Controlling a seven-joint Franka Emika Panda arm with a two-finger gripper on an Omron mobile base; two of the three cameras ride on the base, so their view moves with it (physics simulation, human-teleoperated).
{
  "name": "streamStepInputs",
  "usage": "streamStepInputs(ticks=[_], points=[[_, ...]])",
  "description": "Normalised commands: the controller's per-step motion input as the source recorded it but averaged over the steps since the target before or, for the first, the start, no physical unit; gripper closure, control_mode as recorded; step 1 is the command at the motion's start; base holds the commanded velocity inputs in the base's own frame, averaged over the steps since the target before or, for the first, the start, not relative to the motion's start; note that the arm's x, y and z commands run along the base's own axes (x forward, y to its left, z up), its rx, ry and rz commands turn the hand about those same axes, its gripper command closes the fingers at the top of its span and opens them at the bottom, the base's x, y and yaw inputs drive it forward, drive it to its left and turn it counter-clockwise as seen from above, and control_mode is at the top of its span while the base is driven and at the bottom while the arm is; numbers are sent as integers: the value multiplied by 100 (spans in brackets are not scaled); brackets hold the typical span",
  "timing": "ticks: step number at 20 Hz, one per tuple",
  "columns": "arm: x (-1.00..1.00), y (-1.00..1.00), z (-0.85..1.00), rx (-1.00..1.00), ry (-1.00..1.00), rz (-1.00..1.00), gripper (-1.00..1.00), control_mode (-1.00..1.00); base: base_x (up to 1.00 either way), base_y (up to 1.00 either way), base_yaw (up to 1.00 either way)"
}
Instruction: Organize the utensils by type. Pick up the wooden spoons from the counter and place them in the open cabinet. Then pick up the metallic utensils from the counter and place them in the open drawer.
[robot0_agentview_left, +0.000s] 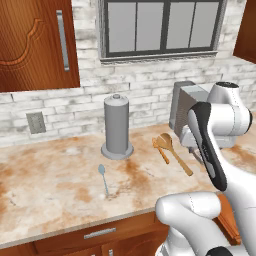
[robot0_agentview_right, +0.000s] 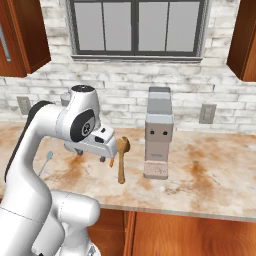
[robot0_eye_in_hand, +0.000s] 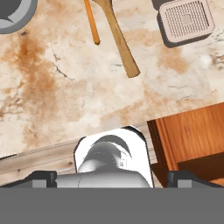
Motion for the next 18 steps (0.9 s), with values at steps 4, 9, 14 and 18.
streamStepInputs(ticks=[4,9,14,18], points=[[28,-3,-42,-1,0,0,-100,-100,0,0,0],[57,-7,-43,-3,0,0,-100,-100,0,0,0],[66,-19,-50,-5,0,0,-100,-100,0,0,0],[56,-20,-47,-3,0,0,-100,-100,0,0,0]])
